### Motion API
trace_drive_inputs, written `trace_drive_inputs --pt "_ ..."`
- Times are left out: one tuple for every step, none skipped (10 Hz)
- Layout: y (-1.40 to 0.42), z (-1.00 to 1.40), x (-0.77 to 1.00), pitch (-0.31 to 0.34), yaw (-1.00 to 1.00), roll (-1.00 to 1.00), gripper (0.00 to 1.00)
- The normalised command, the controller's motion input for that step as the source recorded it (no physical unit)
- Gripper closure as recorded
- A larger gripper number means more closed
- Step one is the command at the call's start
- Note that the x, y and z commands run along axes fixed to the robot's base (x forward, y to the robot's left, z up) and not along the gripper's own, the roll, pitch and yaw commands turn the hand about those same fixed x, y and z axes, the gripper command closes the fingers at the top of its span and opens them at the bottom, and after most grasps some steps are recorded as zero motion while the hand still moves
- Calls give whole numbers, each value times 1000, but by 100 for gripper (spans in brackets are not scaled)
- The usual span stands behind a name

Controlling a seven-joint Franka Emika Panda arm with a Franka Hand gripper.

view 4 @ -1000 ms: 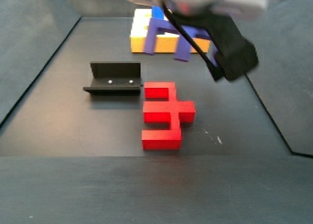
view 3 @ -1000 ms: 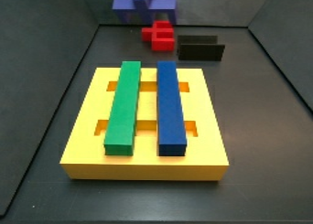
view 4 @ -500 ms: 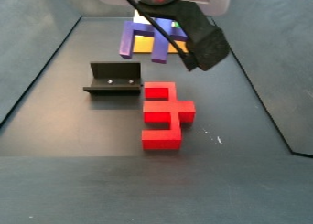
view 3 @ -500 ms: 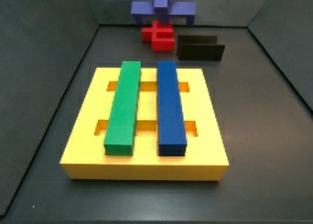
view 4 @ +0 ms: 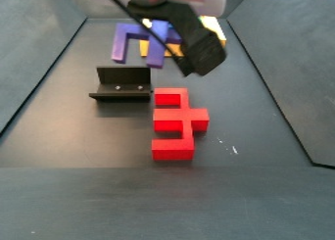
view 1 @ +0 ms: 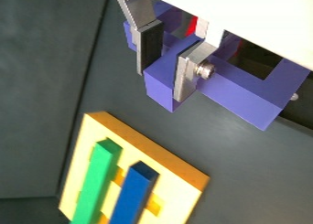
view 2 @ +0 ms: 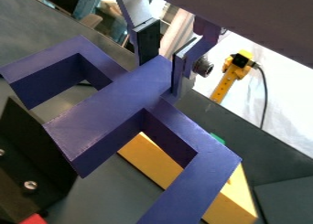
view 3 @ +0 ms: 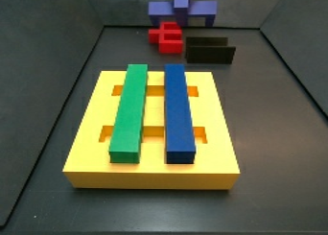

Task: Pick up the purple object. Move up. Place the purple object on the fixture. Regrasp the purple object. Move to above the board. Insert the purple object.
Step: Place the purple object on the fixture.

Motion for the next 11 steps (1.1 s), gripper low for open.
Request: trace_drive_inputs --pt "0 -334 720 -411 146 -3 100" --pt "0 -257 789 -206 94 0 100" --pt "-43 -211 1000 51 0 0 100" --pt "-46 -237 983 100 0 109 100" --pt "-6 -320 740 63 0 154 100" --pt "0 -457 420 0 0 0 100" --pt "0 -497 294 -54 0 0 100" --pt "0 -357 354 0 180 -117 100" --pt "0 -266 417 0 200 -11 100" --pt "-23 -6 529 211 177 0 100" --pt "-17 249 531 489 166 51 100"
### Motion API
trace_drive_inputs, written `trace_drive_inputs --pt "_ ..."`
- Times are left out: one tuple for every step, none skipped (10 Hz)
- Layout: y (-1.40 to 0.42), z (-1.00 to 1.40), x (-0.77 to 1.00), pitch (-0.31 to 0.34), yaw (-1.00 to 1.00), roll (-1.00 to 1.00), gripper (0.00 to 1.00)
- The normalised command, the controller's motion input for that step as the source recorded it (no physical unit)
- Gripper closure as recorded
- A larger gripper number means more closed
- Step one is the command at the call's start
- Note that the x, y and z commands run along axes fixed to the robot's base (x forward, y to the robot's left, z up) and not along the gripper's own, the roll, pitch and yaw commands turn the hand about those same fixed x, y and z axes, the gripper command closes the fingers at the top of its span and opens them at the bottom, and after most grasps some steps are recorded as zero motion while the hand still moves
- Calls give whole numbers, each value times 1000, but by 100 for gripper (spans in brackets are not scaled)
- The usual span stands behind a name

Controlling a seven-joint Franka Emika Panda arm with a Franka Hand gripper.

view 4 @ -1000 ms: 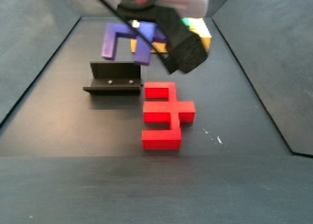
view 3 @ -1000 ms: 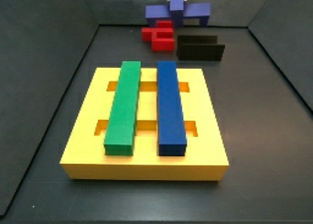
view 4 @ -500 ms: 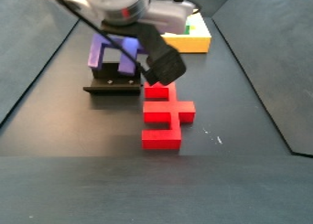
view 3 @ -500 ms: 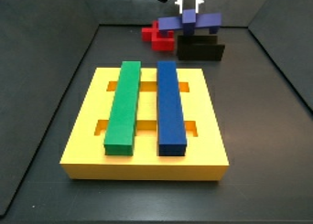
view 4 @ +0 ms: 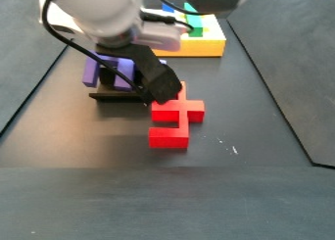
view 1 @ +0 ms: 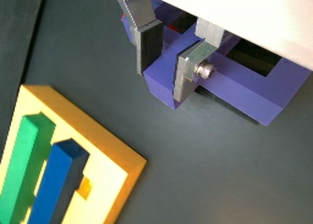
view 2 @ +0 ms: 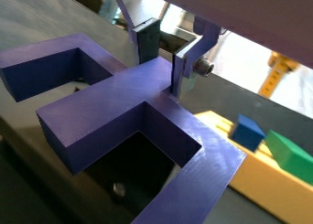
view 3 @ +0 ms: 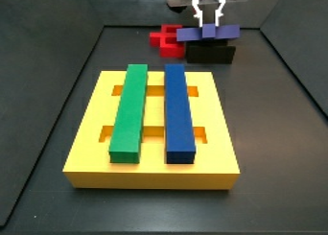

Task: Pick up the purple object. Move up. Place the purple object on the fixture. Regrasp the purple object. Move to above the board. Insert the purple object.
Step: Place the purple object on the fixture.

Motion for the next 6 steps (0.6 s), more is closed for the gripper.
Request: trace_drive_inputs --pt "0 423 440 560 131 0 100" --pt "0 311 454 466 140 -54 100" --pt "0 0 449 209 126 -149 100" --pt "83 -223 0 -163 0 -463 100" --pt "103 -189 -80 -326 0 -577 100" --pt "69 -143 -106 -334 0 -651 100"
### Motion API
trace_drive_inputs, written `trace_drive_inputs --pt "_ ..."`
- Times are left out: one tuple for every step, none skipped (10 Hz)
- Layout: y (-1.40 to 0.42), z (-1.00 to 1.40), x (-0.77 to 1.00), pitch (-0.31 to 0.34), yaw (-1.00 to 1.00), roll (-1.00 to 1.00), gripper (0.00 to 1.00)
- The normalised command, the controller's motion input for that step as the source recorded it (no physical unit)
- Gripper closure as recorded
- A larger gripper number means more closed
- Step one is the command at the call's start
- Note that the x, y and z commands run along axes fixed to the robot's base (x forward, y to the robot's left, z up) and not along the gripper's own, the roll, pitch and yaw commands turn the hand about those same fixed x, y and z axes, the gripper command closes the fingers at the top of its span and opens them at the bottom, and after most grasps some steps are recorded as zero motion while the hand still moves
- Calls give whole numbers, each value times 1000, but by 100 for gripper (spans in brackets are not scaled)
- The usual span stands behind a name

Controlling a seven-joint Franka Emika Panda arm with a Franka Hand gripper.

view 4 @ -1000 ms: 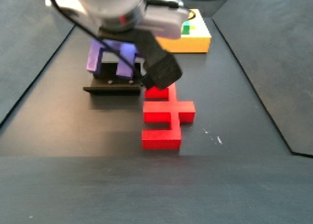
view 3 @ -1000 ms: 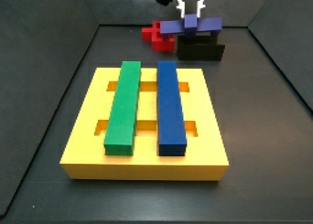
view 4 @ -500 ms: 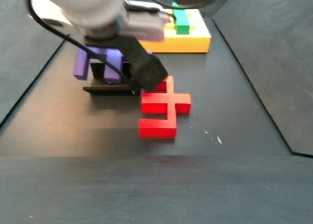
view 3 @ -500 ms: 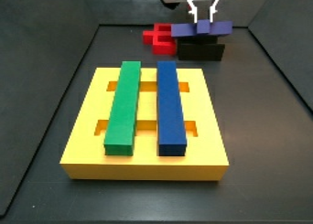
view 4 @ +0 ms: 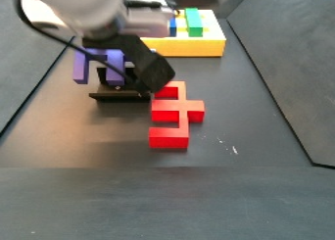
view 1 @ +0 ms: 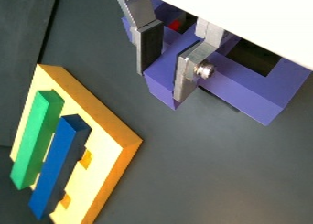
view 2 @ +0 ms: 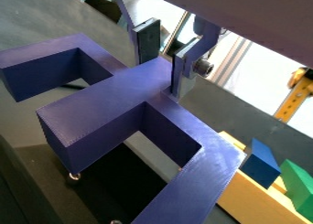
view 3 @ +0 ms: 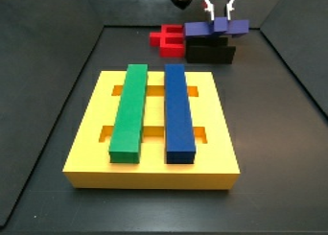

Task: Pick up the purple object. Move up. Place the purple object on the fixture. Regrasp the purple object. Move to above the board. Insert the purple object.
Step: Place the purple object on the fixture.

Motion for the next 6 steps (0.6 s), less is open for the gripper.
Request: trace_drive_inputs --pt "57 -180 -114 -403 -31 -609 100" --pt "83 -246 -140 -346 0 -289 100" --pt "0 -234 0 -34 -14 0 100" --pt "0 -234 151 131 -120 183 100" --pt "0 -209 100 137 -163 223 100" --pt "3 -220 43 97 -146 231 100"
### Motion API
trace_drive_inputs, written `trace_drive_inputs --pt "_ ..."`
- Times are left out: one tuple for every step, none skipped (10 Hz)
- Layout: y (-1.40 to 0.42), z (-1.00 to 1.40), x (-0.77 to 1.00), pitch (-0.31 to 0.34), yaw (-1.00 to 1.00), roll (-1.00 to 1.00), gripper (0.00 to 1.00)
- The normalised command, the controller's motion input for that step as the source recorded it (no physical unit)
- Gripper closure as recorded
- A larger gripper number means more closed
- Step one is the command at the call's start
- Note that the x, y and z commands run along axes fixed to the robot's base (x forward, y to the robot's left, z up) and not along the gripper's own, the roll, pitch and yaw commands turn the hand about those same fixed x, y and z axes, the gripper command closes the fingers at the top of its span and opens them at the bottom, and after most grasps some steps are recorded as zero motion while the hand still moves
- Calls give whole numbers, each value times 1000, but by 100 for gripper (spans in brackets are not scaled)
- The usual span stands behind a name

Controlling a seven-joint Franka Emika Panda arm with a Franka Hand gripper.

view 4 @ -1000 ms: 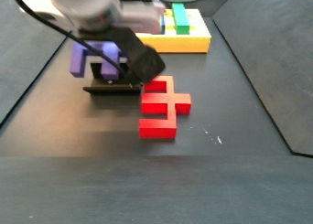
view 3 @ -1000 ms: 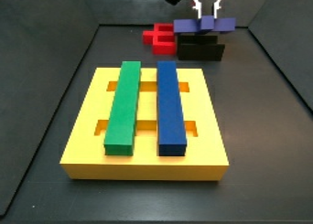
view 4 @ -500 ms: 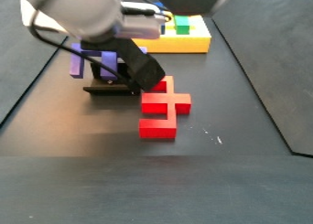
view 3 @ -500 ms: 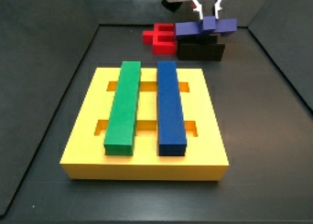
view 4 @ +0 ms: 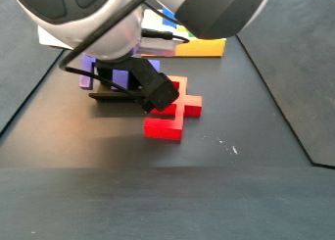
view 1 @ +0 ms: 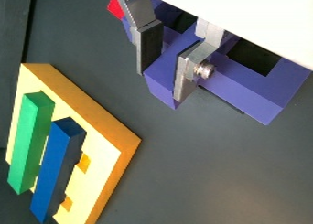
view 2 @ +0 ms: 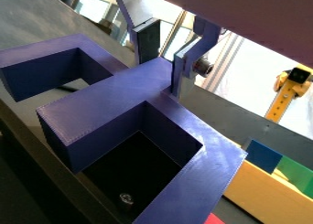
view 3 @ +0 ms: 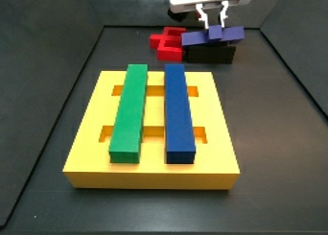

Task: Pick up the purple object. Move up. Place the purple object on the fixture. Regrasp the purple object. Move to above the board. Insert the purple object.
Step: Place the purple object on the fixture, then regrasp the purple object.

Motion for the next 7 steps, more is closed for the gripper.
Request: trace_drive_inputs --pt "20 -169 0 9 -103 194 100" --pt "0 0 0 0 0 0 100" --pt "0 0 0 0 0 0 0" --pt "0 363 -63 -37 -54 0 0" --pt "0 254 0 0 -34 0 0" --pt "0 220 0 0 0 0 0" --pt "-126 371 23 0 0 486 0"
